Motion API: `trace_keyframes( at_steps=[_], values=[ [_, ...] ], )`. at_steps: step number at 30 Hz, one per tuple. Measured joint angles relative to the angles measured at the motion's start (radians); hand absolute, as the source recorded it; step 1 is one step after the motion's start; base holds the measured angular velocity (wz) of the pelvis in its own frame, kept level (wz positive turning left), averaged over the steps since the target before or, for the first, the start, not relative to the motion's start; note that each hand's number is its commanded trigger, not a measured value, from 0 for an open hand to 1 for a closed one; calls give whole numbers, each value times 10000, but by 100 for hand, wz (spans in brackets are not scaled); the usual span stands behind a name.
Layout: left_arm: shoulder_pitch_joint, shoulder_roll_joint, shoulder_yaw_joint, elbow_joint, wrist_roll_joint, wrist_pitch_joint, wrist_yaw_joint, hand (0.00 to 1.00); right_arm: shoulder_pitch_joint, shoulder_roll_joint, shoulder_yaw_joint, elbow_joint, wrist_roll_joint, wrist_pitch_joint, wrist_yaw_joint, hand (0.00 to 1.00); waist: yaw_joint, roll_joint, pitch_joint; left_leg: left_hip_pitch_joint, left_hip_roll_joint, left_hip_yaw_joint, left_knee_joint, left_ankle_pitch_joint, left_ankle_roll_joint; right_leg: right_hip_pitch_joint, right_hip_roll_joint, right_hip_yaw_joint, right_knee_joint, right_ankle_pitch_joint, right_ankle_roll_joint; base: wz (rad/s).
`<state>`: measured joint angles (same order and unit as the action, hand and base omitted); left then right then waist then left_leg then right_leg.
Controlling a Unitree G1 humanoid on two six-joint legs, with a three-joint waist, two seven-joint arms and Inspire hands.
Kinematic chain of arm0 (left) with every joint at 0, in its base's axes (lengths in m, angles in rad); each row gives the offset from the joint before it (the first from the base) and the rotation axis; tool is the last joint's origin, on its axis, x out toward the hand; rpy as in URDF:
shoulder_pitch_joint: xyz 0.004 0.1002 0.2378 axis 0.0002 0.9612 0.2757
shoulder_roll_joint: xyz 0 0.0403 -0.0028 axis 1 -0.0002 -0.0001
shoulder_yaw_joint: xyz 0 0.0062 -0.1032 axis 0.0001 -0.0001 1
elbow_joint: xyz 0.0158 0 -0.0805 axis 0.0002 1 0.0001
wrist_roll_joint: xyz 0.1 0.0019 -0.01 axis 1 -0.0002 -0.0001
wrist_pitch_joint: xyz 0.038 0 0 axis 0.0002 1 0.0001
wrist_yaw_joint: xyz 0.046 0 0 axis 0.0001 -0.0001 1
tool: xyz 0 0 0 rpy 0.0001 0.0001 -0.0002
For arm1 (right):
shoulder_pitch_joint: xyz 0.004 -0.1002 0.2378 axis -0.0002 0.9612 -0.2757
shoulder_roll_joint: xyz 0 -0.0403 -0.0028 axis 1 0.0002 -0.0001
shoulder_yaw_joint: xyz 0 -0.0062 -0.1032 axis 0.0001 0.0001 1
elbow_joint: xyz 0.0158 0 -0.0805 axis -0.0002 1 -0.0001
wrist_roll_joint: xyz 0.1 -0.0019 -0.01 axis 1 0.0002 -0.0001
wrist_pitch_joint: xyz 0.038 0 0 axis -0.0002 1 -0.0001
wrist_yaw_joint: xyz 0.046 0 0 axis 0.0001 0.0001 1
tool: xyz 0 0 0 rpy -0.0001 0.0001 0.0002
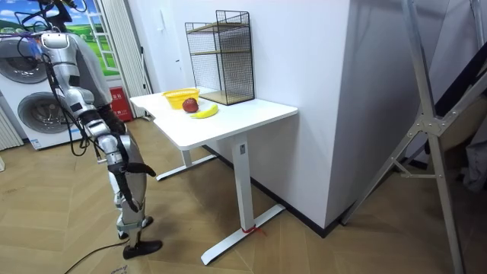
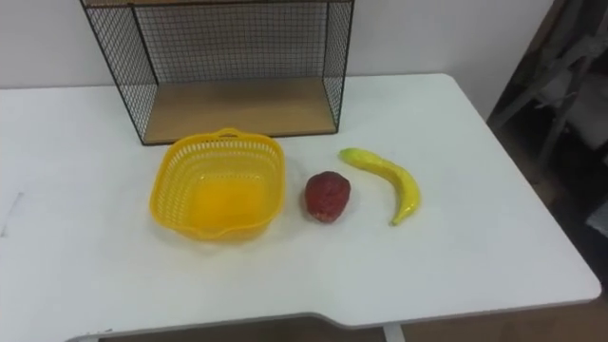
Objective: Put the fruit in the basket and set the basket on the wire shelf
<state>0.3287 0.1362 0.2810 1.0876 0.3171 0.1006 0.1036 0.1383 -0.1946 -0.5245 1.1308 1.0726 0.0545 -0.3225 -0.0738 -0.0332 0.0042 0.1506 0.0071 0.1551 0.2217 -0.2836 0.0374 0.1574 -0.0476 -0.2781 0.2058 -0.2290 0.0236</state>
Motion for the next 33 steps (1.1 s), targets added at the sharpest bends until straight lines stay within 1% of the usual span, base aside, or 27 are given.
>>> trace_keyframes(
  at_steps=[2,3,5,7,9,10,11,12,14,15,17,18,19,20,23,25,26,28,29,30,33],
  values=[
    [132,84,-3,-300,-5,-16,39,0,-94,-79,-577,-705,543,-301,-720,0,-141,-108,6,-45,-1,-6,-3,0,0,-22,2,-10,-10,-1,1,0],
    [125,108,-2,-315,-3,-35,44,0,-132,-88,-695,-875,551,-384,-916,0,-163,-132,-1,-59,-1,-4,-4,0,0,-29,7,2,-8,-1,1,0],
    [140,127,-5,-458,8,-122,49,0,-298,-169,-1048,-1597,539,-625,-1702,0,-272,-173,-13,-110,-14,1,-9,1,1,-58,8,10,7,2,4,0],
    [132,142,-5,-508,15,-224,131,0,-391,-174,-1223,-2220,497,-851,-2247,0,-326,-184,-37,-191,-18,4,7,2,2,-142,9,14,44,4,4,0],
    [133,151,-9,-538,-26,-293,214,0,-336,-181,-1335,-3142,328,-938,-2962,0,-331,-230,-66,-197,-26,3,12,8,5,-184,8,34,80,5,2,0],
    [151,150,-11,-585,1,-297,219,0,-235,-184,-1367,-4064,185,-1042,-3503,0,-320,-202,-65,-193,-43,12,20,9,5,-209,0,37,127,5,3,-4],
    [157,165,-7,-648,5,-316,257,0,-196,-197,-1373,-4902,-3,-1282,-3946,0,-317,-186,-61,-210,-42,50,21,19,6,-276,2,72,146,5,3,-6],
    [156,181,-7,-667,3,-355,290,0,-227,-213,-1373,-5236,-248,-1362,-4139,0,-310,-188,-63,-234,-43,58,21,27,6,-286,4,77,148,5,2,0],
    [129,225,-17,-718,12,-489,423,0,-424,-356,-1376,-6204,-1147,-1731,-4903,0,-319,-228,-79,-314,-49,57,26,59,3,-358,1,59,149,12,-9,0],
    [128,232,-17,-752,17,-513,422,0,-425,-406,-1376,-6428,-1353,-1764,-5064,0,-297,-233,-80,-331,-48,54,33,60,2,-367,2,54,149,13,-10,0],
    [151,233,-18,-807,54,-575,422,0,-410,-450,-1361,-7326,-2617,-1923,-5673,0,-248,-203,-55,-357,-44,46,48,64,0,-385,4,47,146,19,-18,0],
    [159,233,-29,-808,69,-572,421,0,-404,-451,-1358,-7517,-2935,-1946,-5802,0,-242,-230,-73,-360,-43,44,56,63,0,-390,6,57,146,19,-18,0],
    [160,236,-93,-812,119,-553,421,0,-405,-451,-1342,-7902,-3640,-1955,-6059,0,-197,-175,-54,-397,-33,26,66,63,0,-420,3,38,150,21,-21,0],
    [136,235,-183,-799,119,-552,418,0,-409,-456,-1295,-8416,-4359,-1962,-6376,0,-149,-144,-74,-484,-32,17,58,65,4,-497,-8,1,175,31,-30,0],
    [113,259,-317,-804,133,-571,417,0,-407,-483,-1202,-9418,-5633,-1980,-6698,0,-74,-51,-95,-594,-35,17,41,134,24,-621,-20,2,172,86,-30,0],
    [150,303,-320,-810,122,-571,417,0,-347,-528,-833,-10291,-6758,-2109,-6811,0,-11,-10,-86,-578,-46,35,-23,186,21,-643,-25,7,169,99,-36,0],
    [163,322,-351,-811,120,-571,418,0,-347,-565,-578,-10574,-7072,-2177,-6793,0,23,-7,-85,-578,-48,34,-21,188,17,-645,-21,5,169,103,-41,0],
    [163,338,-555,-809,128,-572,414,0,-350,-624,-116,-10997,-7326,-2177,-6757,0,89,-12,-86,-569,-50,38,-23,199,15,-653,-23,7,193,105,-45,0],
    [148,336,-595,-807,129,-574,410,0,-350,-629,22,-11142,-7416,-2176,-6714,0,132,-10,-87,-561,-40,47,-25,200,14,-657,-23,14,203,105,-46,-6],
    [116,338,-680,-807,148,-594,403,0,-348,-666,276,-11377,-7678,-2176,-6561,0,252,-10,-84,-535,-21,82,-27,201,13,-704,-19,42,205,111,-55,-4],
    [142,336,-798,-804,297,-631,348,0,-350,-763,946,-11870,-8281,-2176,-5868,0,370,-26,-80,-532,3,63,-118,201,14,-687,-22,37,206,115,-59,-1]
  ],
)
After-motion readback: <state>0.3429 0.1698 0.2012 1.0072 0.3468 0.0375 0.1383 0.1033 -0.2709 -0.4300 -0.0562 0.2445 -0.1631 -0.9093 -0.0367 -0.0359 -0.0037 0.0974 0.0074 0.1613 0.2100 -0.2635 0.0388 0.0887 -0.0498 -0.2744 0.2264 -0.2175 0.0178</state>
